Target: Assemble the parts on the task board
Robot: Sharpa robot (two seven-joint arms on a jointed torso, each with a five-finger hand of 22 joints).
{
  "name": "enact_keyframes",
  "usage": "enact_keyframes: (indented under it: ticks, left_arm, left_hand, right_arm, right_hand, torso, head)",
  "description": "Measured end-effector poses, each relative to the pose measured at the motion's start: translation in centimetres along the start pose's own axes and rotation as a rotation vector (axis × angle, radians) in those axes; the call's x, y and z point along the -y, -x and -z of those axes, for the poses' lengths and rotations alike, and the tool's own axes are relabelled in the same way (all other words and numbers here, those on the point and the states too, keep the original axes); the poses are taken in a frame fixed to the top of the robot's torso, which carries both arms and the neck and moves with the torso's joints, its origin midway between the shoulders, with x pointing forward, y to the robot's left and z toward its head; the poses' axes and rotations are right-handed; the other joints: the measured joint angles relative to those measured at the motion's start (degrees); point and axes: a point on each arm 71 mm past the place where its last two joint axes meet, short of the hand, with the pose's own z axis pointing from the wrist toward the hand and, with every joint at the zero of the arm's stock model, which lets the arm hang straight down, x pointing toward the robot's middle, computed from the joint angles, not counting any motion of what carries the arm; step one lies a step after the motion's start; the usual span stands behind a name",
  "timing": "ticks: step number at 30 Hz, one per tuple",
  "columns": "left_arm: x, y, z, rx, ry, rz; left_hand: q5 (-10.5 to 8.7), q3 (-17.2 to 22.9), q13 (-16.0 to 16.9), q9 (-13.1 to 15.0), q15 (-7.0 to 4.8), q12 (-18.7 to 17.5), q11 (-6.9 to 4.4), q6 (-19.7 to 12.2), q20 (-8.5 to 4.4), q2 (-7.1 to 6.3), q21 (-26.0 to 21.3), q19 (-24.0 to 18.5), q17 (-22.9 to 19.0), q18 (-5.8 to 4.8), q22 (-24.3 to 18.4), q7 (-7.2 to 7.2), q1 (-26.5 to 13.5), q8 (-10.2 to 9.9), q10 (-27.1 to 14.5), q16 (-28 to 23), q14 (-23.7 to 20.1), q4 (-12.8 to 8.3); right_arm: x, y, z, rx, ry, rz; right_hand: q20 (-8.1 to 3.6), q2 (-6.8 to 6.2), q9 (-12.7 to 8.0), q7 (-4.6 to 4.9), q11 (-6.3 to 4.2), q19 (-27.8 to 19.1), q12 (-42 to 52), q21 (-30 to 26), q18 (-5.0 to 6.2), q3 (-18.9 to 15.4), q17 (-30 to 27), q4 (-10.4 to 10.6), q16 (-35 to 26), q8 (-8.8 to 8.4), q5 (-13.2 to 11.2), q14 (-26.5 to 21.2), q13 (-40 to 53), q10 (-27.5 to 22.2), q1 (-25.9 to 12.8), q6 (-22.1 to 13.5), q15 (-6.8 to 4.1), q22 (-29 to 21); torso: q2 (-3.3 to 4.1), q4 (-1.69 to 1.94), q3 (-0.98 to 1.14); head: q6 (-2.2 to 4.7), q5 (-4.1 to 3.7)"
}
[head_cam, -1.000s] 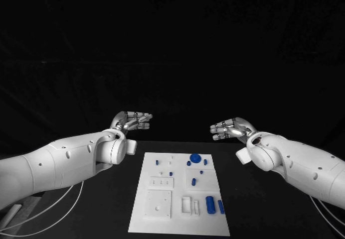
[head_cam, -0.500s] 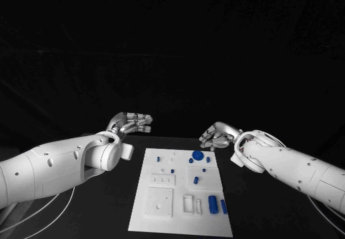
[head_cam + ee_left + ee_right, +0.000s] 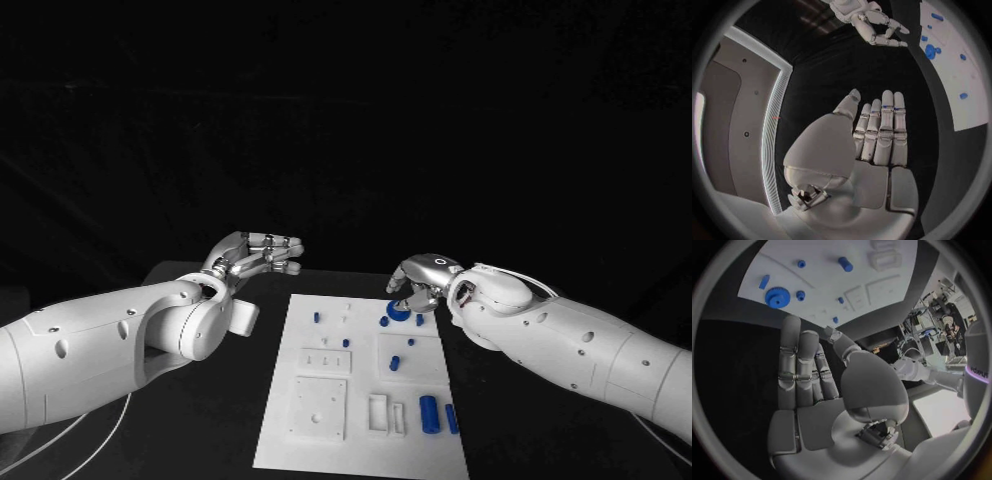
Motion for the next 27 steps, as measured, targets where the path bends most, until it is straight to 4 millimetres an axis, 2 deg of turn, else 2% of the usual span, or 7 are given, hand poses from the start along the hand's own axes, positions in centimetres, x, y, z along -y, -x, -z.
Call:
enact_keyframes:
  ticks: [6, 14, 19, 27]
  left_arm:
    - [0.4, -0.3, 0.2, -0.018, -0.008, 0.002]
    - [0.8, -0.9, 0.5, -0.043, -0.016, 0.009]
    - [1.1, -1.0, 0.6, -0.051, -0.022, 0.012]
    - [1.6, -1.1, 0.6, -0.061, -0.034, 0.013]
  left_hand:
    - [0.00, -0.32, 0.00, 0.00, 0.00, 0.00, 0.10, 0.00, 0.20, 0.00, 0.44, -0.20, 0.00, 0.00, 0.00, 0.00, 0.00, 0.00, -0.51, 0.00, 0.00, -0.31]
    - [0.00, -1.06, -0.01, -0.01, 0.22, 0.00, 0.62, -0.41, 0.22, 0.25, 0.68, -0.62, -0.01, 0.01, -0.13, 0.41, -0.24, 0.00, -2.65, 0.00, -0.23, -1.05]
    - [0.00, -1.51, -0.01, -0.01, 0.94, 0.00, 0.75, -0.41, 0.82, 0.24, 0.68, -1.22, -0.18, 0.01, -0.55, 0.41, -0.23, 0.00, -3.18, 0.00, -0.95, -1.49]
    - [0.00, -1.66, -0.01, -0.01, 1.12, 0.00, 0.83, -0.41, 1.02, 0.46, 0.44, -1.84, -0.44, 0.01, -0.94, 0.41, -0.45, 0.00, -3.26, -0.62, -1.56, -1.65]
  right_arm:
    - [-0.8, -0.1, -0.6, 0.007, 0.001, 0.099]
    - [-0.2, -0.4, -1.1, 0.007, -0.040, 0.178]
    - [0.3, -0.6, -1.2, 0.002, -0.062, 0.204]
    - [0.6, -0.8, -1.3, -0.007, -0.075, 0.225]
  right_hand:
    - [0.20, -0.30, 0.00, 0.18, 0.09, 0.20, 0.00, -0.39, -0.04, -0.29, -2.46, 0.01, 2.03, 0.00, -0.44, -0.29, 0.00, -0.48, 0.30, -0.20, 0.29, 2.38]
    - [0.62, -0.30, -0.01, 0.18, 0.39, 0.62, 0.00, -1.44, -0.07, 0.28, -3.34, 0.57, 3.05, 0.00, -1.55, -0.48, -0.01, -1.20, 0.77, -0.20, 0.47, 4.27]
    - [0.61, -0.39, -0.01, 0.18, 0.19, 0.61, 0.00, -1.77, -0.09, 0.37, -3.46, 0.66, 3.27, 0.00, -1.55, -0.48, -0.01, -1.41, 0.86, -0.19, 0.46, 4.94]
    - [0.65, -0.52, -0.01, 0.19, 0.19, 0.99, 0.00, -2.75, -0.14, 0.54, -3.72, 0.49, 3.55, 0.00, -1.55, -0.49, -0.01, -1.40, 1.00, -0.19, 0.46, 6.27]
  torso:
    - [1.21, 0.73, -0.20]
    - [2.63, 1.64, -0.48]
    - [3.38, 2.02, -0.60]
    - [4.53, 2.43, -0.83]
  head:
    - [0.44, -0.63]
    - [0.97, -1.12]
    - [1.19, -1.56]
    - [1.35, -2.10]
